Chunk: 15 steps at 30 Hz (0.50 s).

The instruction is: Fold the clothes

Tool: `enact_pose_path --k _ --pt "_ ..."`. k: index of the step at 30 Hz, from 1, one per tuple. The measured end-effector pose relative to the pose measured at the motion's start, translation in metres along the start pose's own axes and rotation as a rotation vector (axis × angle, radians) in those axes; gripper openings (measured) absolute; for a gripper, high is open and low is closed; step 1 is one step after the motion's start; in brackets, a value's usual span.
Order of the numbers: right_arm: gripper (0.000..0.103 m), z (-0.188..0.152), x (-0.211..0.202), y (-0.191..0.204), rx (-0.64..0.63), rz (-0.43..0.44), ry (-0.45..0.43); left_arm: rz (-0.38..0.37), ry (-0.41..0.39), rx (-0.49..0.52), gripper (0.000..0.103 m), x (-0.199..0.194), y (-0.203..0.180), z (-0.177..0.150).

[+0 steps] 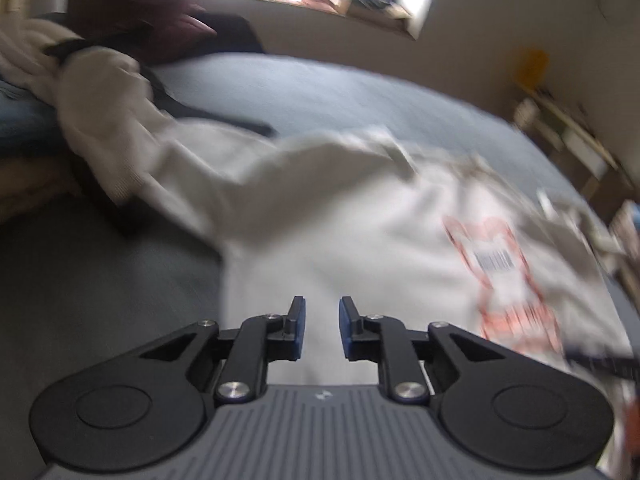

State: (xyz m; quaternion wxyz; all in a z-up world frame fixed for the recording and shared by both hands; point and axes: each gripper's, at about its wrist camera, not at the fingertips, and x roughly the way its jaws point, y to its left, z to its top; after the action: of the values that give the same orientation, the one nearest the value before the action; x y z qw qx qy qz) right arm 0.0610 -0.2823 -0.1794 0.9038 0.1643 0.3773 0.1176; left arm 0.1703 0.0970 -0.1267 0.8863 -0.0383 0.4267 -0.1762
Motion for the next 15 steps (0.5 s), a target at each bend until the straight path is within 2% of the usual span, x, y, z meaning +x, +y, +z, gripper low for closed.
enact_pose_path --k 2,4,6,8,9,12,15 --pt "0.007 0.000 0.000 -0.002 0.012 0.008 -0.003 0.051 0.024 0.040 0.019 -0.001 -0.002 -0.014" --pt "0.007 0.002 -0.001 0.000 0.010 0.009 -0.003 0.122 0.036 0.076 0.013 -0.003 -0.001 -0.027" --pt "0.007 0.005 -0.001 0.001 0.007 0.010 -0.003 0.222 0.038 0.071 0.013 -0.009 0.010 -0.027" --pt "0.007 0.009 -0.002 0.003 0.004 0.010 -0.003 0.331 0.040 0.033 0.033 -0.016 0.024 -0.018" --pt "0.007 0.010 -0.002 0.004 0.002 0.011 -0.003 0.358 0.031 0.024 0.031 -0.021 0.026 -0.011" --pt "0.007 0.015 -0.004 0.006 -0.003 0.012 -0.004 0.361 -0.018 0.077 0.030 -0.037 0.008 0.007" --pt "0.009 0.020 -0.005 0.009 -0.008 0.012 -0.004 0.296 -0.020 0.153 0.035 -0.041 -0.036 0.014"
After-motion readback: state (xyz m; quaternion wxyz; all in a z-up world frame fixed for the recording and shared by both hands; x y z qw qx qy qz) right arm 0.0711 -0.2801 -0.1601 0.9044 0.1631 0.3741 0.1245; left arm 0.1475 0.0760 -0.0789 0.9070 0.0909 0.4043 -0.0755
